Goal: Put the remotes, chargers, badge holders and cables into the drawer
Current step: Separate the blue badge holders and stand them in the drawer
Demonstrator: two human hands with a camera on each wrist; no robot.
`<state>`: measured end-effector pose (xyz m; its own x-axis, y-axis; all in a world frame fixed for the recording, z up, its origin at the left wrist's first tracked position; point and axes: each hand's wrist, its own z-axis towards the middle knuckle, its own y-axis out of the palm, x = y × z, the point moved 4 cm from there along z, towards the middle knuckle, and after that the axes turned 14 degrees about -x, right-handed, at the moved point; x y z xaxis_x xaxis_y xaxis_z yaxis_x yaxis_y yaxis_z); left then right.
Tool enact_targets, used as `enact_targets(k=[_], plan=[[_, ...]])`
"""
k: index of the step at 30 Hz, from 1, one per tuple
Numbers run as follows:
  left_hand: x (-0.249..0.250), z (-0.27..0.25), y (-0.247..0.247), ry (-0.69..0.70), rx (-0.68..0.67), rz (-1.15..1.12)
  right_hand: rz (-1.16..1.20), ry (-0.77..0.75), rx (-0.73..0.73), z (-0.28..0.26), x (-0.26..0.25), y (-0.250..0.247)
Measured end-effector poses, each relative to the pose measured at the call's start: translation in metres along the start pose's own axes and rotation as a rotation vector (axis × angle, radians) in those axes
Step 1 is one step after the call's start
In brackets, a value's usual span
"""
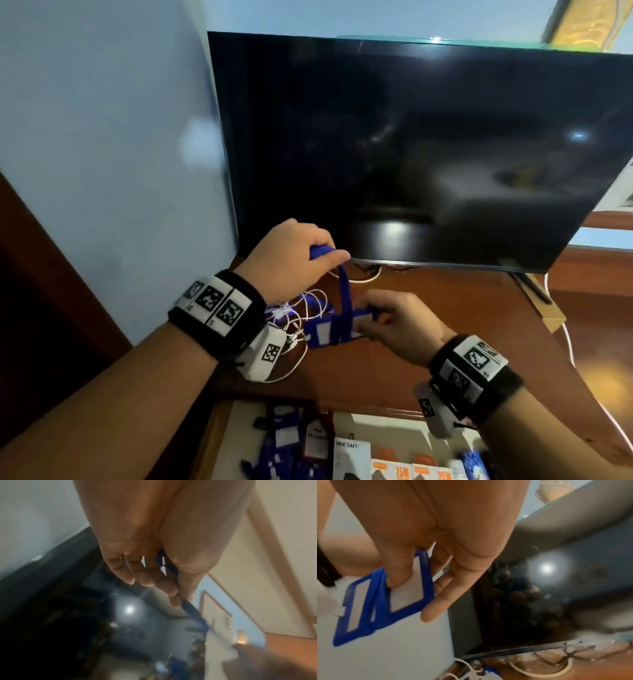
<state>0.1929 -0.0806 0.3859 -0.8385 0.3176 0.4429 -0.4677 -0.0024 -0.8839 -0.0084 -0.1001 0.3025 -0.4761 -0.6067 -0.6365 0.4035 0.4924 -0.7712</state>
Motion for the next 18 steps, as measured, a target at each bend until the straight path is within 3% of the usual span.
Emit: enact_targets(k=[3,6,9,11,13,16,18], plan=[[-0.032,0.01,0.011,-0.135,-0.091,-0.118,0.274,-0.081,0.097,-0.004,-0.015,-0.007],[-0.043,0.001,0.037,-0.144,-0.194,-0.404,0.466,-0.163,0.282,-0.009,-0.019,-0.021],[-0.042,-0.017,0.072,-0.17,-0.209,-0.662,0.565,-0.129,0.441,-0.01,-0.011,-0.029],[-0.042,-0.027,0.09,-0.193,-0.111,-0.726,0.562,-0.064,0.521,-0.008,0.0,-0.029],[-0.039,-0.037,0.102,-0.17,0.054,-0.644,0.557,0.037,0.584,-0.004,0.015,-0.026],[-0.023,-0.052,0.101,-0.022,0.302,-0.505,0.499,0.204,0.613,-0.002,0.034,-0.016],[-0.017,-0.058,0.099,0.059,0.383,-0.432,0.454,0.288,0.583,-0.003,0.042,-0.004]])
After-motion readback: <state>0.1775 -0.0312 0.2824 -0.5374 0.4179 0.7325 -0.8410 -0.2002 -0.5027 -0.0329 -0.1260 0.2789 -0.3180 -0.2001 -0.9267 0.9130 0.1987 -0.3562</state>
